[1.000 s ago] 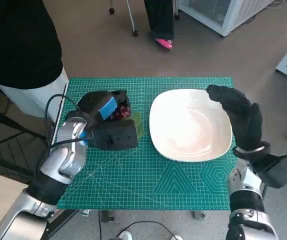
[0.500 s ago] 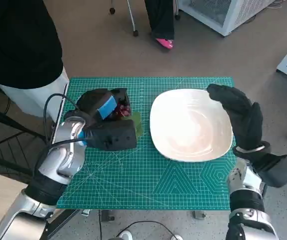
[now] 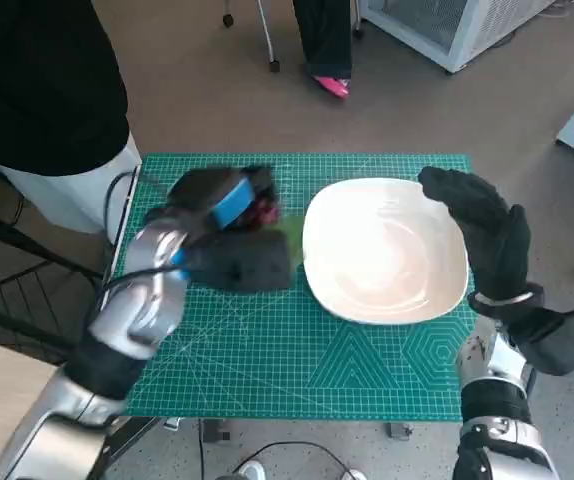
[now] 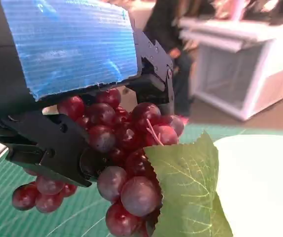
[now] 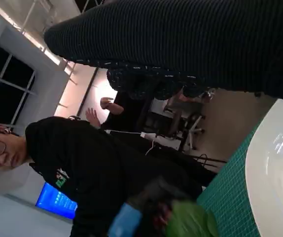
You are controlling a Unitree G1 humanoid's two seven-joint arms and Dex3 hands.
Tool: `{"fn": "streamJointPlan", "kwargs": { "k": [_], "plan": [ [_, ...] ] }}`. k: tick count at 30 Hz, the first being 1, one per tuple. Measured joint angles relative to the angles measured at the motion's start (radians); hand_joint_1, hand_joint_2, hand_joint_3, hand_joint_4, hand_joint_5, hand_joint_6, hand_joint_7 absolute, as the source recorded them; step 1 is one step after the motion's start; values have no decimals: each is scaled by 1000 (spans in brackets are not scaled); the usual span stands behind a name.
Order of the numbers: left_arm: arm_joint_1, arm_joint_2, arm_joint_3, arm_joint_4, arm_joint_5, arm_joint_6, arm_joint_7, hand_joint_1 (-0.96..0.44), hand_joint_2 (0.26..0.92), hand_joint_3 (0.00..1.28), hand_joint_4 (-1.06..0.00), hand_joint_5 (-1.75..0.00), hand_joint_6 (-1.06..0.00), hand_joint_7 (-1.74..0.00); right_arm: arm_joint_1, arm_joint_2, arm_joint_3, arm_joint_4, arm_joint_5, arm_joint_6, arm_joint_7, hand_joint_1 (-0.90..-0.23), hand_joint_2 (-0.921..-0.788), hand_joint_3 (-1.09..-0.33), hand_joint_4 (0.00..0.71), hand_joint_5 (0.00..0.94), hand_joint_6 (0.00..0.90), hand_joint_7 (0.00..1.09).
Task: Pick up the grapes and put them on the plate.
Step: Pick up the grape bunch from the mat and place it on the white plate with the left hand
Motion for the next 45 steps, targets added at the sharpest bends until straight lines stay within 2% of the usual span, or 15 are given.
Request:
{"fn": "streamJointPlan", "kwargs": {
  "k": [6,13,22,28,35,45],
  "plan": [
    [-91,-81,-28,131,-2,-75,30,4,920,120,-630,-1380,-598,-1036,11,-4,-5,-30,5,0,0,-490,-921,-503,276,8,268,12],
    [-163,-180,-53,318,-19,-170,57,4,920,111,-641,-1372,-608,-1024,36,-8,-7,-82,17,2,-4,-501,-921,-483,284,9,271,12],
    [-247,-278,-76,531,-31,-258,96,2,919,112,-627,-1386,-624,-1016,80,-14,-4,-141,18,3,-39,-489,-921,-491,283,5,271,11],
    [-307,-329,-93,644,-31,-301,126,1,915,114,-633,-1369,-626,-1028,101,-16,5,-174,9,4,-77,-473,-921,-513,270,1,264,7],
    [-354,-375,-106,746,-33,-338,143,1,919,137,-545,-1479,-650,-981,121,-15,19,-206,-10,7,-124,-456,-921,-540,256,0,256,3],
    [-370,-404,-102,834,-48,-354,144,1,915,151,-514,-1497,-658,-989,134,-15,39,-246,-12,27,-166,-435,-921,-575,236,0,238,0]
  ]
}}
